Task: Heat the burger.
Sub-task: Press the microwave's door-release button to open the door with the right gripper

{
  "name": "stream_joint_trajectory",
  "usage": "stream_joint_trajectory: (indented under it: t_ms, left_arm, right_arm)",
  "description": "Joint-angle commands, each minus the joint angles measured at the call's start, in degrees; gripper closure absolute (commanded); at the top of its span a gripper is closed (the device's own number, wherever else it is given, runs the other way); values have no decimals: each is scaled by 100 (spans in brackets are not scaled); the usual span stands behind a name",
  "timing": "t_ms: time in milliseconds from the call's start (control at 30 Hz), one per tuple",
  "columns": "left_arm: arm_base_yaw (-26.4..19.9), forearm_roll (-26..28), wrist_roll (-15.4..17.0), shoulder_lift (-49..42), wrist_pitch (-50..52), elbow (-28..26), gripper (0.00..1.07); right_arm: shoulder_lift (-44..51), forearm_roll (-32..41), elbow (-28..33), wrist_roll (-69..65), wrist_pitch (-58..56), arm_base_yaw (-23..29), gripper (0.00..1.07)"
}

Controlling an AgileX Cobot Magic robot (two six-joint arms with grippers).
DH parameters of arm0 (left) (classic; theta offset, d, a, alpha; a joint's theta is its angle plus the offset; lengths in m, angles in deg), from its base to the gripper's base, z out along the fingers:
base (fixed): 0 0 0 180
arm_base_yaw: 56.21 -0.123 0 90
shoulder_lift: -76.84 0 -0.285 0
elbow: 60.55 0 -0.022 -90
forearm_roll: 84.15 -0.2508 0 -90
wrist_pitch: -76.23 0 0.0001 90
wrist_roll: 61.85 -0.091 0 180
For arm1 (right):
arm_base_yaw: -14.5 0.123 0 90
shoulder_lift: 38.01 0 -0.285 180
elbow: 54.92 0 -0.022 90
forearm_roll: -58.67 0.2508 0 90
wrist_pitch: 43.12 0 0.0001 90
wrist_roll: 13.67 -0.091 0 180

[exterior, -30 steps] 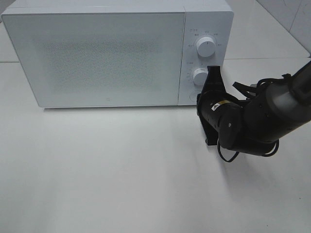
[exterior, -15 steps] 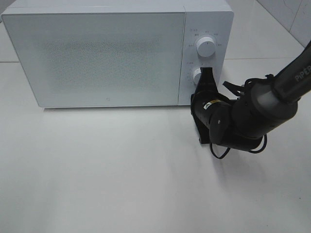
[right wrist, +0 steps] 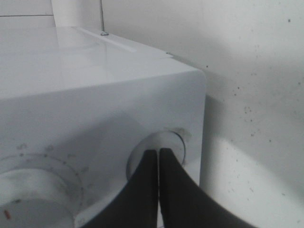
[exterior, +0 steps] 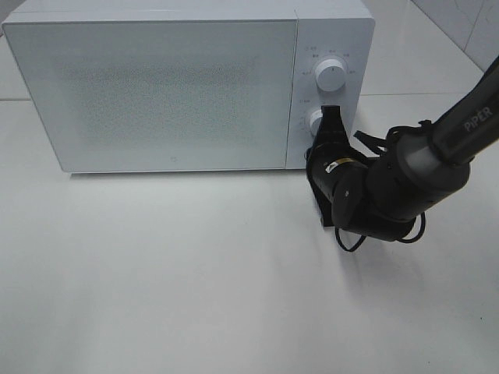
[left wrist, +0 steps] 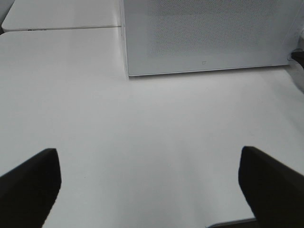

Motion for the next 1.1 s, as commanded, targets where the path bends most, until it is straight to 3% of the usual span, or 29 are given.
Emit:
stream_joint_trajectory:
  t_ms: [33,533,1033,1100]
  left_arm:
    - [-11,11,34,-109,63,11,13]
    - [-11,11,34,-109,63,11,13]
    - [-11,11,34,-109,63,11,13]
    - [-11,11,34,-109,63,11,13]
  right_arm:
    - [0,-23,-86,109,344,-97,107]
    - [0,-275,-470,-309,493,-92,107]
    - [-17,143,-917,183,1702,-166,107]
    - [-149,223,-1186,321,1902,-235,107]
